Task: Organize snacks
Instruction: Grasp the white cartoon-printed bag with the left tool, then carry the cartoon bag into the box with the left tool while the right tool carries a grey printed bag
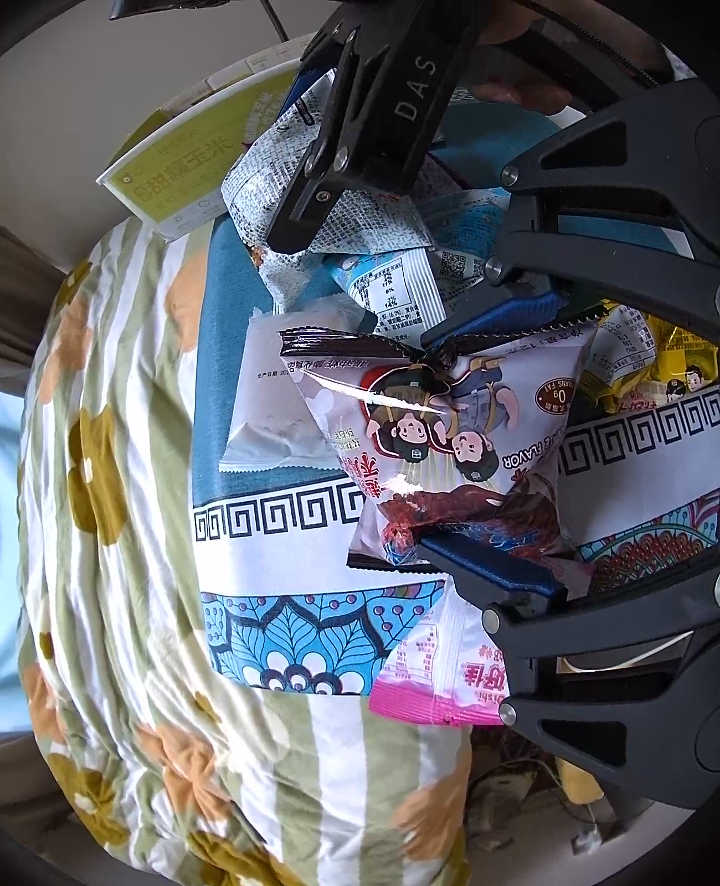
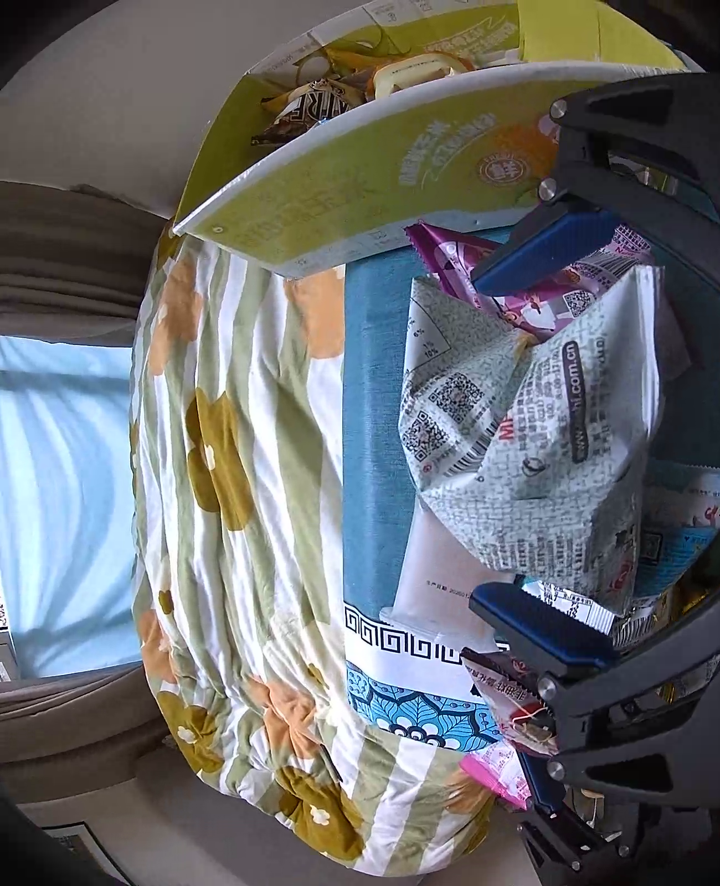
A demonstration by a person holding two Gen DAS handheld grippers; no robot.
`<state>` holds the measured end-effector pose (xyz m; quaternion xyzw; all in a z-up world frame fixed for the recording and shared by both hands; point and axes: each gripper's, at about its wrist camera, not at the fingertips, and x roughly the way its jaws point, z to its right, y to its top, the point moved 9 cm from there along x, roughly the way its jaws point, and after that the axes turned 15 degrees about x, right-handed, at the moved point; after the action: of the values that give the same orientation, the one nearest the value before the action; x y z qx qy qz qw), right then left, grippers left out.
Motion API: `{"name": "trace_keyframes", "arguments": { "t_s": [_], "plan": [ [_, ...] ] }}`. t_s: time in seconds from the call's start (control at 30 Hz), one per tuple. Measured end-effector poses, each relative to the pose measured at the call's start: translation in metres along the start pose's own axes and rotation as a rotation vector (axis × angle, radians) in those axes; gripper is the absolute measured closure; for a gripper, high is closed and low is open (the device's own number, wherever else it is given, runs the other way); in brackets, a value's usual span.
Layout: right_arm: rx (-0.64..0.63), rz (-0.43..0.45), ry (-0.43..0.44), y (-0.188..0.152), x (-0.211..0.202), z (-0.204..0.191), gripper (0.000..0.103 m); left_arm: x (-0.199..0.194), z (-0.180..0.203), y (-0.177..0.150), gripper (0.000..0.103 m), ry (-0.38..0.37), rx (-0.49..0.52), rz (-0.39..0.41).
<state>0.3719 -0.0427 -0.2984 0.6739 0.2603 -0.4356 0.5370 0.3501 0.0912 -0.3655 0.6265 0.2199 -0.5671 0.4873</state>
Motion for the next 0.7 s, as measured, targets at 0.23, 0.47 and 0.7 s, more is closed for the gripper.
{"name": "trace_keyframes", "arguments": {
  "t_s": [0.23,0.47,0.7],
  "plan": [
    [-0.062,0.001,-0.058,-0.004,0.006,-0.001,0.006,-0.001,0.0,-0.001,0.045,-0.002,0.003,0.002],
    [-0.059,-0.01,-0.036,-0.006,0.002,0.0,0.023,-0.004,-0.001,-0.001,0.048,-0.009,-0.011,0.01],
    [-0.047,0.006,-0.017,-0.006,-0.01,0.0,0.028,-0.016,0.0,0.001,0.05,-0.018,-0.031,0.034]
  ]
}}
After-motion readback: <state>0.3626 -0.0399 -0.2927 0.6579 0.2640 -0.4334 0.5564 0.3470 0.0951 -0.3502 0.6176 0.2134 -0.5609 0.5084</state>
